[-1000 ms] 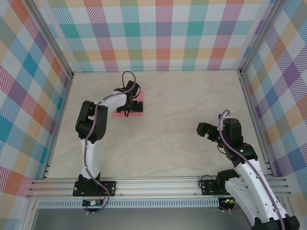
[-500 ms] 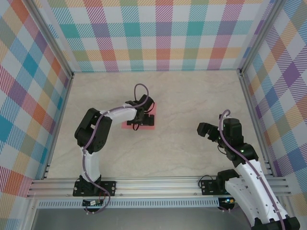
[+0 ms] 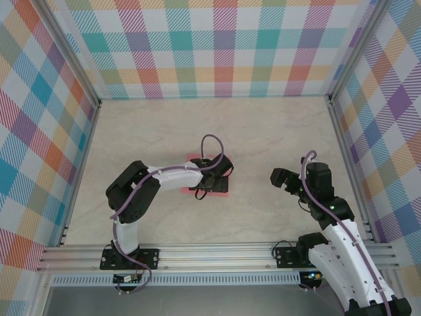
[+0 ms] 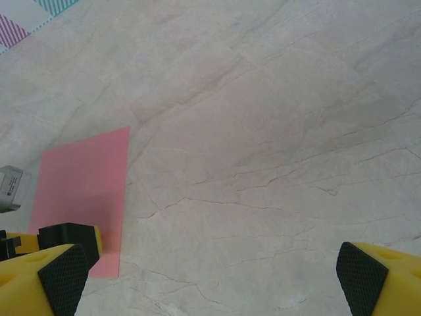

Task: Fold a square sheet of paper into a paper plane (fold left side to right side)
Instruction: Move the square sheet of paper to the center of the table.

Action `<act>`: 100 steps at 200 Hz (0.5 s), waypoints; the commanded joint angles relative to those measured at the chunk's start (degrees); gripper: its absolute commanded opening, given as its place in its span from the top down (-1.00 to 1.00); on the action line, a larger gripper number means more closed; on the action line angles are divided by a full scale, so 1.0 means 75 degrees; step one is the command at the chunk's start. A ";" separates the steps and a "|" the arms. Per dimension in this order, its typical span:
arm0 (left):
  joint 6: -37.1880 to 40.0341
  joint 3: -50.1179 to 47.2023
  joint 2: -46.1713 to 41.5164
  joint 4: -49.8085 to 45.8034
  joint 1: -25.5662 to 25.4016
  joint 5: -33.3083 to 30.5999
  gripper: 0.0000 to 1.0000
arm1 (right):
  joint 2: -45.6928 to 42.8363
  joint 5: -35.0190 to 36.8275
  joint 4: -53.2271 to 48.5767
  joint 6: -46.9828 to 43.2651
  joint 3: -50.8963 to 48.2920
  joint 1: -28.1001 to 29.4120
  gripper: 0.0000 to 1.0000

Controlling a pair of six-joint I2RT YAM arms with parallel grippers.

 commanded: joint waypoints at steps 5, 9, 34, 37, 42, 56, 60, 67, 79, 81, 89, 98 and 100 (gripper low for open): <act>-0.0392 0.0047 -0.0278 -0.0713 -0.0234 0.1472 -1.00 | 0.0275 -0.0071 -0.0053 0.0065 0.0008 0.0049 -1.00; -0.0365 0.0093 -0.0382 -0.0725 -0.0232 0.1484 -1.00 | 0.0349 -0.0123 -0.0009 0.0065 -0.0007 0.0043 -0.99; -0.0170 0.0098 -0.1083 -0.0527 -0.0200 0.1643 -1.00 | 0.1037 -0.0598 0.0645 0.0190 -0.0059 0.0117 -1.00; -0.0160 0.0073 -0.1169 -0.0512 -0.0184 0.1664 -1.00 | 0.1154 -0.0682 0.0777 0.0204 -0.0063 0.0152 -0.99; -0.0153 0.0023 -0.1303 -0.0497 -0.0151 0.1681 -1.00 | 0.1379 -0.0786 0.0982 0.0229 -0.0057 0.0239 -1.00; -0.0146 -0.0265 -0.1670 -0.0469 0.0043 0.1683 -1.00 | 0.2160 -0.0765 0.1482 0.0278 0.0112 0.0644 -0.99; -0.0158 -0.0402 -0.1783 -0.0415 0.0125 0.1710 -1.00 | 0.2411 -0.0717 0.1590 0.0266 0.0217 0.0789 -1.00; -0.0203 -0.0693 -0.1978 -0.0293 0.0288 0.1788 -1.00 | 0.2904 -0.0619 0.1719 0.0212 0.0445 0.1030 -0.99; -0.0305 -0.1241 -0.2308 0.0123 0.0642 0.2088 -1.00 | 0.3818 -0.0441 0.1836 0.0095 0.0925 0.1413 -1.00; -0.0318 -0.1338 -0.2357 0.0210 0.0706 0.2140 -1.00 | 0.3971 -0.0410 0.1851 0.0076 0.1045 0.1476 -0.99; -0.0327 -0.1783 -0.2568 0.0582 0.0966 0.2332 -0.99 | 0.4549 -0.0278 0.1932 0.0065 0.1414 0.1701 -1.00; -0.0309 -0.2266 -0.2820 0.1111 0.1268 0.2634 -0.92 | 0.5131 -0.0060 0.2203 0.0077 0.1709 0.1948 -1.00; -0.0304 -0.2362 -0.2869 0.1237 0.1337 0.2698 -0.89 | 0.5217 -0.0036 0.2253 0.0077 0.1774 0.2005 -1.00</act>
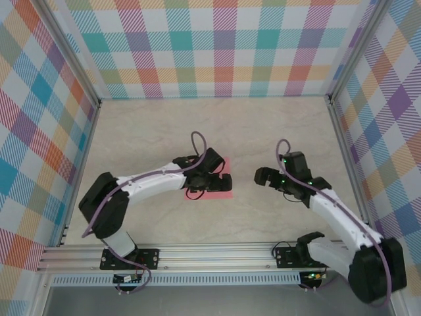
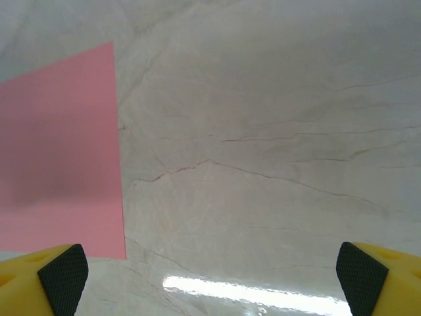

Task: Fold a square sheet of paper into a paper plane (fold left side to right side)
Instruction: Move the square sheet of paper to the center of the table, then pick up the square sheet of paper from the center of the table.

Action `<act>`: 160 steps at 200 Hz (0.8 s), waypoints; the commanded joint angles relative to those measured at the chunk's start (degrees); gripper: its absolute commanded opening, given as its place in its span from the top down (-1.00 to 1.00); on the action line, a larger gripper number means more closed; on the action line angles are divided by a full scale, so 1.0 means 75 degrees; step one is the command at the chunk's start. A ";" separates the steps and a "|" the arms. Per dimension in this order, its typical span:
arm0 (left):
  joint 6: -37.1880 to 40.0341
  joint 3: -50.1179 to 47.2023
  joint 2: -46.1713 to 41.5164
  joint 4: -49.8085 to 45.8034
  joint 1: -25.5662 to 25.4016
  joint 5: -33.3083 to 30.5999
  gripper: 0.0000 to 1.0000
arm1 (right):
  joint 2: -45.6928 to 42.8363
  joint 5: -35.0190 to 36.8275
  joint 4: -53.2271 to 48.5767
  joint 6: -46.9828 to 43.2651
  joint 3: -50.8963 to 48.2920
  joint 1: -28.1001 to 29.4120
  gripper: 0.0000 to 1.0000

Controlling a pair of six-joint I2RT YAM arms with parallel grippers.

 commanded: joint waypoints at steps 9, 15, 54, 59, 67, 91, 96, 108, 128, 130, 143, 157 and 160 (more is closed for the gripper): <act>-0.0138 -0.1506 -0.0622 0.1479 0.1060 0.1028 -0.76 | 0.1652 0.0328 0.1318 -0.0036 0.1209 0.0702 -1.00; -0.0164 -0.1760 -0.0671 0.1929 0.1264 0.1250 -0.66 | 0.2027 0.0325 0.1410 -0.0024 0.1471 0.0789 -1.00; -0.0406 -0.2622 -0.0597 0.3249 0.2052 0.2348 -0.35 | 0.4213 0.0454 0.1097 -0.0081 0.3325 0.1236 -1.00; -0.0359 -0.2617 -0.0580 0.3244 0.2059 0.2406 -0.35 | 0.4418 0.0467 0.1056 -0.0083 0.3518 0.1265 -1.00; -0.0297 -0.2617 -0.0566 0.3217 0.2058 0.2425 -0.34 | 0.4737 0.0478 0.0980 -0.0084 0.3791 0.1300 -1.00; -0.0206 -0.2597 -0.0544 0.2916 0.2070 0.2167 -0.35 | 0.5601 0.0539 0.0627 -0.0161 0.4591 0.1455 -1.00; -0.0197 -0.2591 -0.0530 0.2831 0.2070 0.2113 -0.35 | 0.5763 0.0599 0.0498 -0.0190 0.4753 0.1490 -1.00; -0.0150 -0.2573 -0.0444 0.2774 0.2071 0.2086 -0.35 | 0.6086 0.0772 0.0198 -0.0260 0.5084 0.1584 -0.99; -0.0157 -0.2570 -0.0259 0.2680 0.2070 0.1994 -0.35 | 0.6379 0.0888 -0.0029 -0.0157 0.5224 0.1675 -0.99; -0.0147 -0.2576 -0.0239 0.2662 0.2076 0.1983 -0.35 | 0.6393 0.0888 -0.0022 -0.0144 0.5214 0.1680 -0.99; -0.0138 -0.2570 -0.0101 0.2590 0.2070 0.1908 -0.33 | 0.6464 0.0962 -0.0063 -0.0093 0.5179 0.1773 -1.00; -0.0127 -0.2561 0.0028 0.2559 0.2070 0.1853 -0.28 | 0.6583 0.1074 -0.0255 -0.0154 0.5242 0.1945 -1.00; -0.0123 -0.2559 0.0049 0.2542 0.2070 0.1850 -0.27 | 0.6611 0.1075 -0.0325 -0.0151 0.5259 0.1983 -1.00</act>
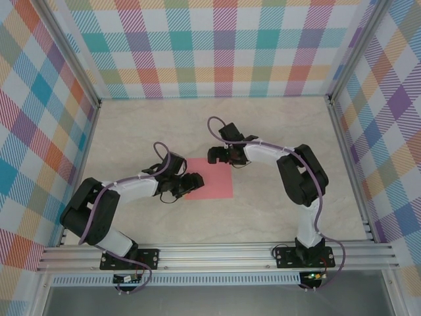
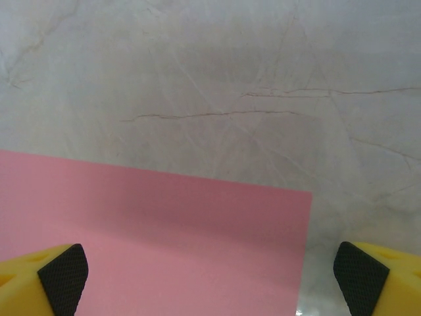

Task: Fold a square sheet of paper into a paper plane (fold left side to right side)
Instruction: Pick up the square sheet of paper from the center of the table.

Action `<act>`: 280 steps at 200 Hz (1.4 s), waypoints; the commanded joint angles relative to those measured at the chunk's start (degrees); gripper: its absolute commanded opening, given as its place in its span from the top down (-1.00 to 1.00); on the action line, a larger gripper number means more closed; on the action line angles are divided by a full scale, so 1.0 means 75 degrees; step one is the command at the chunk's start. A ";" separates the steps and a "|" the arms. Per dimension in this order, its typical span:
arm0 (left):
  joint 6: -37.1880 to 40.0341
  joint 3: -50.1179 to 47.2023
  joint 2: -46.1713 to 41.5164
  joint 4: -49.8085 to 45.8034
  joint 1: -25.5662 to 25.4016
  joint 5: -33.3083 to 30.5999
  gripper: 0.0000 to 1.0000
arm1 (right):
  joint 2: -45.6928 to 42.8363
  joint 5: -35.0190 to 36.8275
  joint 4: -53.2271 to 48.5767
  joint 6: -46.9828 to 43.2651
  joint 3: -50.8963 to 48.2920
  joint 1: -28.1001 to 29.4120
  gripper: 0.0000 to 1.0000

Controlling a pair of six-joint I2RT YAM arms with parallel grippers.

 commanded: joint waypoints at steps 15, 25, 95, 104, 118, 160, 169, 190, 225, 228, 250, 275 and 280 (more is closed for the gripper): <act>0.0190 -0.0005 0.0398 -0.0339 0.0050 -0.0235 -0.22 | 0.0237 0.0094 -0.0788 0.0067 0.0125 0.0418 -1.00; 0.0234 0.0005 0.0429 -0.0406 0.0050 -0.0300 -0.20 | 0.0159 -0.0060 -0.0712 0.0164 -0.0025 0.0528 -1.00; 0.0332 0.0118 0.0607 -0.0561 0.0050 -0.0447 -0.12 | -0.0311 -0.0914 -0.0643 0.0343 -0.0438 0.0985 -0.70; 0.0343 0.0118 0.0580 -0.0568 0.0050 -0.0451 -0.12 | -0.0380 -0.0945 -0.0652 0.0300 -0.0449 0.0985 -0.65; 0.0377 0.0118 0.0480 -0.0556 0.0050 -0.0450 -0.11 | -0.0494 -0.1086 -0.0655 0.0219 -0.0473 0.0985 -0.51; 0.0742 0.0376 -0.0241 -0.0931 0.0145 -0.0347 -0.33 | -0.1130 -0.1843 -0.0229 0.0208 -0.0883 0.0843 0.06; 0.0835 0.0437 -0.0454 -0.1049 0.0297 -0.0204 -0.39 | -0.1310 -0.2101 -0.0061 0.0237 -0.1018 0.0778 0.15; 0.0997 0.0499 -0.1054 -0.1284 0.0892 0.0254 -0.50 | -0.1867 -0.2613 0.0370 0.0331 -0.1412 0.0565 0.28; 0.1278 0.0508 -0.2030 -0.1510 0.1976 0.1232 -0.64 | -0.2907 -0.4058 0.1482 0.0604 -0.2300 -0.0067 0.37; 0.1294 0.0498 -0.2100 -0.1490 0.2047 0.1297 -0.66 | -0.3014 -0.4209 0.1577 0.0623 -0.2361 -0.0154 0.37; 0.1285 0.0424 -0.2677 -0.0935 0.2497 0.2069 -0.76 | -0.3823 -0.5136 0.2004 0.0589 -0.2827 -0.0631 0.37; 0.1105 0.0465 -0.3259 -0.0043 0.2662 0.2987 -0.87 | -0.4876 -0.5936 0.2003 0.0449 -0.3073 -0.1162 0.37; 0.1019 0.0489 -0.3344 0.0236 0.2662 0.3194 -0.89 | -0.5067 -0.6079 0.1952 0.0432 -0.3087 -0.1250 0.37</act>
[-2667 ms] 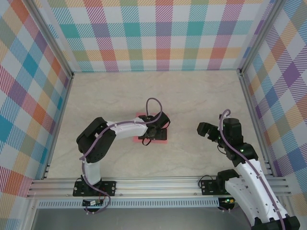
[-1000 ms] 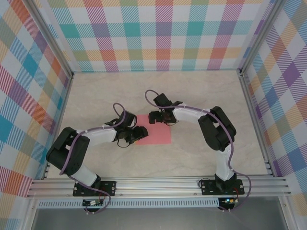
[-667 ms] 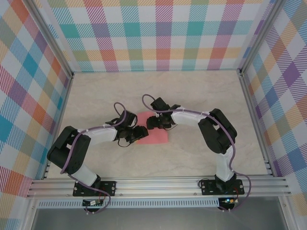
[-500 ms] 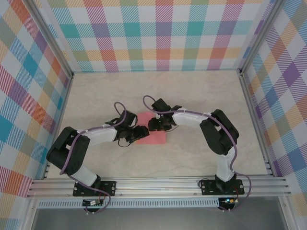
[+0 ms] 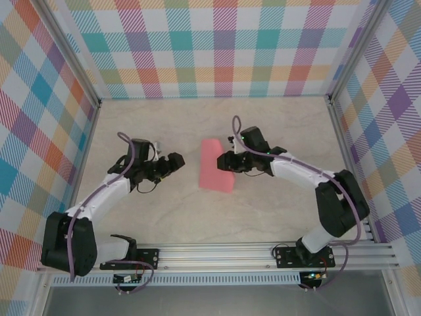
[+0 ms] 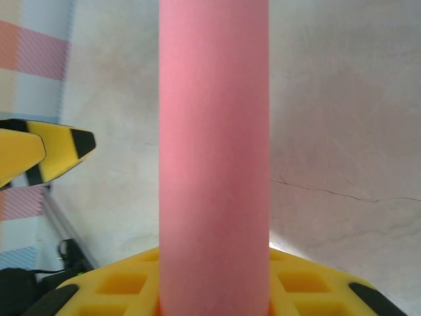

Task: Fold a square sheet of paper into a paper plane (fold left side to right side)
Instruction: Pick up the square sheet of paper from the center of the table, then place a square sheet of paper at the center of the table.

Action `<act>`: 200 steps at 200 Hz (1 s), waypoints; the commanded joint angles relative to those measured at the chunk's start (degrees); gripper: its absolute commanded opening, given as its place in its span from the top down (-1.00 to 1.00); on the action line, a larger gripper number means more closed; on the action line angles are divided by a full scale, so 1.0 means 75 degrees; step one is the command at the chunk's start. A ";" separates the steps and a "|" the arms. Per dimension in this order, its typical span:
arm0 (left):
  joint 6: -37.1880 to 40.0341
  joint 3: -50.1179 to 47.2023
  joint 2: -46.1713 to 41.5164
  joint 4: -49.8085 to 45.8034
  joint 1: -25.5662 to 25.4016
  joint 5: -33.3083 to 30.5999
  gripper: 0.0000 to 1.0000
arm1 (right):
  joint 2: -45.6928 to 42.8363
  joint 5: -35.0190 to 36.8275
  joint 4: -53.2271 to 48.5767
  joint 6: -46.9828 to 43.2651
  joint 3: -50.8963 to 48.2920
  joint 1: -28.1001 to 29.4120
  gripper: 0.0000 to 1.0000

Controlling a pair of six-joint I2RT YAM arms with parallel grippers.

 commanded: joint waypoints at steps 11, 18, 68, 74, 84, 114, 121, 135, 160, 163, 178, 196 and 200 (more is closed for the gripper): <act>-0.0294 0.0230 -0.0689 0.1626 0.0160 0.1788 -0.92 | -0.1423 -0.1698 0.0306 -0.0159 -0.0088 -0.0457 0.37; -0.0396 0.0292 -0.0737 0.1949 0.0159 0.2010 -0.93 | -0.1676 -0.1857 0.0163 -0.0237 0.0001 -0.0489 0.37; -0.0805 0.0877 -0.0673 0.3492 -0.0250 0.2990 -1.00 | -0.2689 -0.3311 -0.0226 -0.0261 0.0911 -0.0481 0.37; -0.0797 0.0954 -0.0660 0.3667 -0.0385 0.3068 -1.00 | -0.2751 -0.3366 -0.0278 -0.0246 0.1028 -0.0466 0.37; -0.0752 0.1091 -0.0648 0.3872 -0.0613 0.3159 -1.00 | -0.2798 -0.3408 -0.0360 -0.0249 0.1183 -0.0449 0.37; -0.0622 0.1448 -0.0666 0.4291 -0.1293 0.3380 -1.00 | -0.2755 -0.3444 -0.0523 -0.0246 0.1558 -0.0341 0.37; -0.0611 0.1490 -0.0687 0.4364 -0.1422 0.3407 -1.00 | -0.2734 -0.3423 -0.0542 -0.0237 0.1600 -0.0336 0.37; -0.0492 0.1598 -0.0757 0.4283 -0.1664 0.3390 -0.99 | -0.2707 -0.3457 -0.0431 -0.0170 0.1608 -0.0329 0.37; -0.0063 0.1876 -0.0751 0.3795 -0.2026 0.3366 -0.79 | -0.2706 -0.3514 -0.0309 -0.0080 0.1539 -0.0314 0.36; -0.0021 0.1910 -0.0754 0.3742 -0.2076 0.3362 -0.75 | -0.2707 -0.3485 -0.0363 -0.0125 0.1547 -0.0317 0.36; 0.0213 0.2000 -0.0766 0.3455 -0.2151 0.3270 -0.44 | -0.2764 -0.3265 -0.0661 -0.0321 0.1573 -0.0318 0.34; 0.0644 0.2011 -0.0763 0.2898 -0.2172 0.3117 0.01 | -0.2902 -0.2846 -0.1069 -0.0570 0.1573 -0.0329 0.23; 0.0756 0.1982 -0.0760 0.2750 -0.2165 0.3032 0.13 | -0.2939 -0.2732 -0.1155 -0.0624 0.1573 -0.0329 0.19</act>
